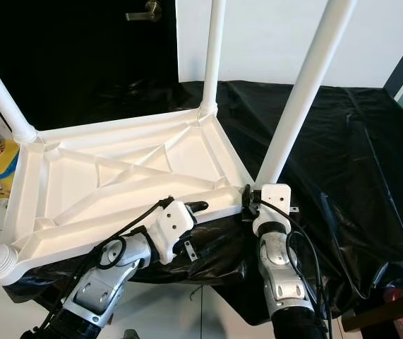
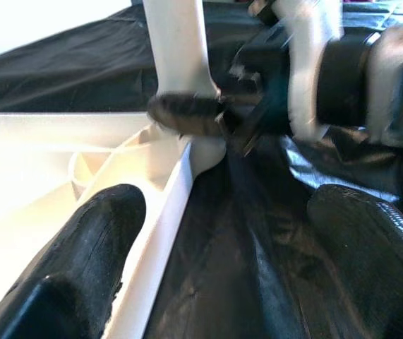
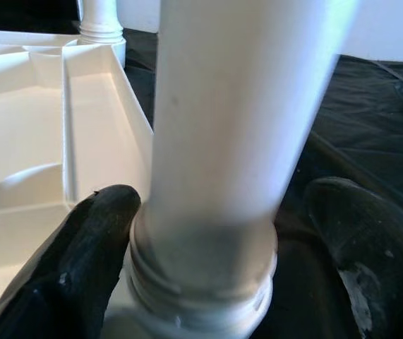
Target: Building children table
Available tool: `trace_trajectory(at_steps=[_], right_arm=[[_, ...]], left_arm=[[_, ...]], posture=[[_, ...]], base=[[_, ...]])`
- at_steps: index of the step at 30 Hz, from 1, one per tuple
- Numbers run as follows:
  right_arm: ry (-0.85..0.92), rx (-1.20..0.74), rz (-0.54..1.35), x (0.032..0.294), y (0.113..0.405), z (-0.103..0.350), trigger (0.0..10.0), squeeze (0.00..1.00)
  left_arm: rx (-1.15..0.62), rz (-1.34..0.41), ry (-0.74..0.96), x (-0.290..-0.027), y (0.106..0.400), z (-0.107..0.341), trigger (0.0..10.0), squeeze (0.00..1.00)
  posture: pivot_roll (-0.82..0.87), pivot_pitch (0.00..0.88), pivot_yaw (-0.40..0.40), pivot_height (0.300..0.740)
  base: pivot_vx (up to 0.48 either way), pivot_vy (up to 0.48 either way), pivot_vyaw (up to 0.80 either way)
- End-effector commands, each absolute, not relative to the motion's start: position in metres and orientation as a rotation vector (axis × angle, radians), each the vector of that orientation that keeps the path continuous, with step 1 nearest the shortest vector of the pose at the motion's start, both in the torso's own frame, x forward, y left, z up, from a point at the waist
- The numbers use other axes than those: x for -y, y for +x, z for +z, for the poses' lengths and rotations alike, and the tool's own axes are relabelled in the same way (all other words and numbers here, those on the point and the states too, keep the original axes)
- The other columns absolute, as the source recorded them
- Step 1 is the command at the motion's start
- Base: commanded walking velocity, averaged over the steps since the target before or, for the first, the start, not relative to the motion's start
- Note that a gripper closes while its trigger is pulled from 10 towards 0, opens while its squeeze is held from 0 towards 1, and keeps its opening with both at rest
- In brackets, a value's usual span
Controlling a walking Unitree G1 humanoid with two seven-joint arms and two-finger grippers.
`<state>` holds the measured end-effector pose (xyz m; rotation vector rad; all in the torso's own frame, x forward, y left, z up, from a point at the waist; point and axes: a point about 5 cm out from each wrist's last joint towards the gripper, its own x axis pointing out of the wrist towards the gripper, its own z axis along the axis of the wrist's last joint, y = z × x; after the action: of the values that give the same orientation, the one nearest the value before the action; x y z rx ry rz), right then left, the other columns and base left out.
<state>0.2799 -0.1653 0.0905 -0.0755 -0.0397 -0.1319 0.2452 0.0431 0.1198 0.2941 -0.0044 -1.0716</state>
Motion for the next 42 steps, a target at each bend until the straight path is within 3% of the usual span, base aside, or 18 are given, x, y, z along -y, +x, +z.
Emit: trace_trajectory(at_steps=[1, 12, 21, 35, 42], right_arm=[[-0.096, 0.048, -0.101, 0.17, 0.272, 0.091, 10.0, 0.0], [-0.134, 0.043, 0.229, 0.162, 0.229, 0.092, 10.0, 0.0], [-0.101, 0.006, 0.461, 0.148, 0.219, 0.089, 10.0, 0.0], [-0.1, 0.053, 0.556, 0.128, 0.257, 0.1, 10.0, 0.0], [-0.077, 0.118, 0.453, 0.117, 0.292, 0.112, 10.0, 0.0]], left_arm=[[0.001, -1.049, 0.3, -0.046, 0.243, 0.119, 10.0, 0.0], [-0.06, -1.027, 0.319, -0.071, 0.232, 0.107, 10.0, 0.0], [-0.088, -0.994, 0.326, -0.091, 0.227, 0.108, 10.0, 0.0], [-0.098, -0.922, 0.371, -0.12, 0.235, 0.115, 10.0, 0.0], [-0.131, -0.825, 0.427, -0.157, 0.241, 0.124, 10.0, 0.0]], posture=[[-0.04, 0.0, -0.059, 0.74], [-0.04, 0.0, -0.049, 0.74], [-0.04, 0.0, -0.047, 0.74], [-0.01, 0.0, -0.045, 0.74], [0.0, 0.011, -0.042, 0.74]], base=[[0.0, 0.0, 0.0], [0.0, 0.0, 0.0], [0.0, 0.0, 0.0], [0.0, 0.0, 0.0], [0.0, 0.0, 0.0]])
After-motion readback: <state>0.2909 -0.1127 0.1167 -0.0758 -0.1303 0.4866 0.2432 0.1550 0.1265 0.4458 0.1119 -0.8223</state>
